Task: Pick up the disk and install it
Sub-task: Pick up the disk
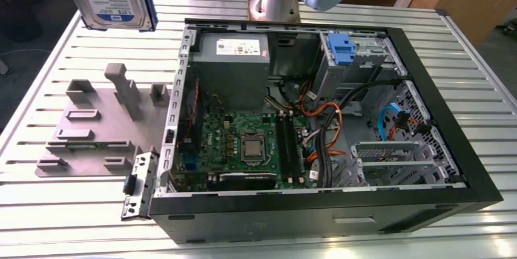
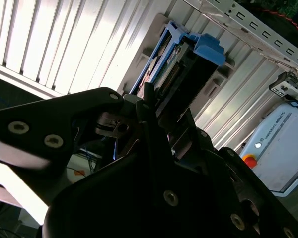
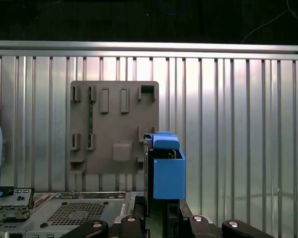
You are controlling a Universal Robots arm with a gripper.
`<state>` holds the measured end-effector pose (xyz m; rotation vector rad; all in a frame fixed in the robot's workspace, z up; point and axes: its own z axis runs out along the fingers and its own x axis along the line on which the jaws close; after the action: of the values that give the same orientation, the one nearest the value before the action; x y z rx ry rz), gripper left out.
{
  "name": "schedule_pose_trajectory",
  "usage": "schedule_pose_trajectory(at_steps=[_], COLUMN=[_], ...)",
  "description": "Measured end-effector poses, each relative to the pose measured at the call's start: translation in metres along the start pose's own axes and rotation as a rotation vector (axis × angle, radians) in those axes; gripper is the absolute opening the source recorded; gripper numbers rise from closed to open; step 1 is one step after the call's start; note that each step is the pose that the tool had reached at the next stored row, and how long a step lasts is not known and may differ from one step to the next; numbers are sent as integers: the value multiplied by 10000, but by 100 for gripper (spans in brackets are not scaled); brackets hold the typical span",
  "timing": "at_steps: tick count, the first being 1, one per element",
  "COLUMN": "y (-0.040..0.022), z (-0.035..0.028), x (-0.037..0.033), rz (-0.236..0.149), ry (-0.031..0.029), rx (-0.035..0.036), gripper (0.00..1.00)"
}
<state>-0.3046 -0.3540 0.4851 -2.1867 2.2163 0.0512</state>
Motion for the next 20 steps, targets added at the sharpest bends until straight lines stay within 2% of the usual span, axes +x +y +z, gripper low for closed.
schedule_pose_trajectory(at_steps=[10,20], y=[-128,-183], z=[2,3], x=[-33,-45], rz=[0,1], ry=[0,0], rx=[0,0], gripper=[35,35])
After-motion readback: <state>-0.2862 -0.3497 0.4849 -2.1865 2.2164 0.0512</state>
